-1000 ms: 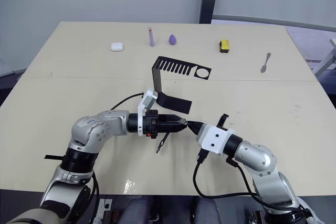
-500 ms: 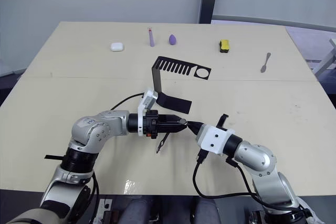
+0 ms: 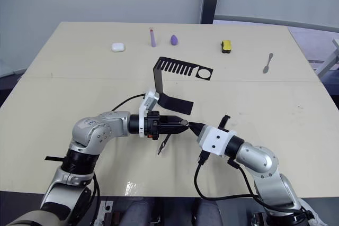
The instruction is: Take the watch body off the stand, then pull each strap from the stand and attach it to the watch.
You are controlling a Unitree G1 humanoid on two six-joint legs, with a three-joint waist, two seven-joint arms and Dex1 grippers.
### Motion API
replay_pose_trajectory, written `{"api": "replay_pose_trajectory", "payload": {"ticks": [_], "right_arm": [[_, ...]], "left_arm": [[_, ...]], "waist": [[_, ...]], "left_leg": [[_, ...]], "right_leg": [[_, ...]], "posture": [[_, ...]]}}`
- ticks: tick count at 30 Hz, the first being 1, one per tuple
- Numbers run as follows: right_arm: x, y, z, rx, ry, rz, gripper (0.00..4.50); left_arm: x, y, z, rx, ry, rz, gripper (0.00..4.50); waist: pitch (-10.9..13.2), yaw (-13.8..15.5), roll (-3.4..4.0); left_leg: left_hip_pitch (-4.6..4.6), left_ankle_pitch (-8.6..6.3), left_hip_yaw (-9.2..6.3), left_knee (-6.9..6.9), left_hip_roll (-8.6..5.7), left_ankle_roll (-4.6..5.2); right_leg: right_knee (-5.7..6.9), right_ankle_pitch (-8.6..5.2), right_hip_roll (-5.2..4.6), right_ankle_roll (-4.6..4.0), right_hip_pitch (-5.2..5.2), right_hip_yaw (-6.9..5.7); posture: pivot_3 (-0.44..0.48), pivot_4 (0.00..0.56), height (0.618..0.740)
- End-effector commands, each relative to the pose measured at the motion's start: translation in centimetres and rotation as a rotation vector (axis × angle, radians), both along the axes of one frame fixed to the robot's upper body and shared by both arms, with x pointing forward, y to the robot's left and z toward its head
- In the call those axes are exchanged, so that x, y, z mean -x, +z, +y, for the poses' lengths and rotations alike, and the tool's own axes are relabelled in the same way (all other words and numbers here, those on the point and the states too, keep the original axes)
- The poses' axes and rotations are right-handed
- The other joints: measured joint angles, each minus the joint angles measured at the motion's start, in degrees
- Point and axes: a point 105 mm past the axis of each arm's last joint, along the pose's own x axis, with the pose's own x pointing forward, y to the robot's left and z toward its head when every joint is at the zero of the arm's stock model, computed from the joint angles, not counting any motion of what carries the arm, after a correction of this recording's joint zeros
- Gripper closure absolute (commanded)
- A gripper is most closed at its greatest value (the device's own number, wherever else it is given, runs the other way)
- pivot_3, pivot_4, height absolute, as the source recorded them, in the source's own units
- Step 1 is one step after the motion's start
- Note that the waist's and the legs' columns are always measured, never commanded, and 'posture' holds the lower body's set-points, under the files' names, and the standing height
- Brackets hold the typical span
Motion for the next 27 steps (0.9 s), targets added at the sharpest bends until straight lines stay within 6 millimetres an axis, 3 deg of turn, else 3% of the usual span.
{"api": "replay_pose_trajectory", "payload": {"ticks": [1, 27], "right_arm": [[1.16, 1.66, 2.65, -0.059, 0.111, -0.067, 4.5], [1.04, 1.44, 2.7, -0.051, 0.108, -0.051, 4.5]], "left_arm": [[2.68, 0.69, -2.79, 0.032, -0.165, -0.03, 2.89], [2.75, 0.55, -2.93, 0.028, -0.165, -0.039, 2.89]], "waist": [[0.0, 0.0, 0.0], [0.0, 0.0, 0.0]], "left_leg": [[0.0, 0.0, 0.0, 0.0, 0.0, 0.0], [0.0, 0.0, 0.0, 0.0, 0.0, 0.0]], "right_leg": [[0.0, 0.0, 0.0, 0.0, 0.0, 0.0], [-0.09, 0.0, 0.0, 0.0, 0.0, 0.0]], "posture": [[0.0, 0.15, 0.74], [0.0, 0.15, 0.74]]}}
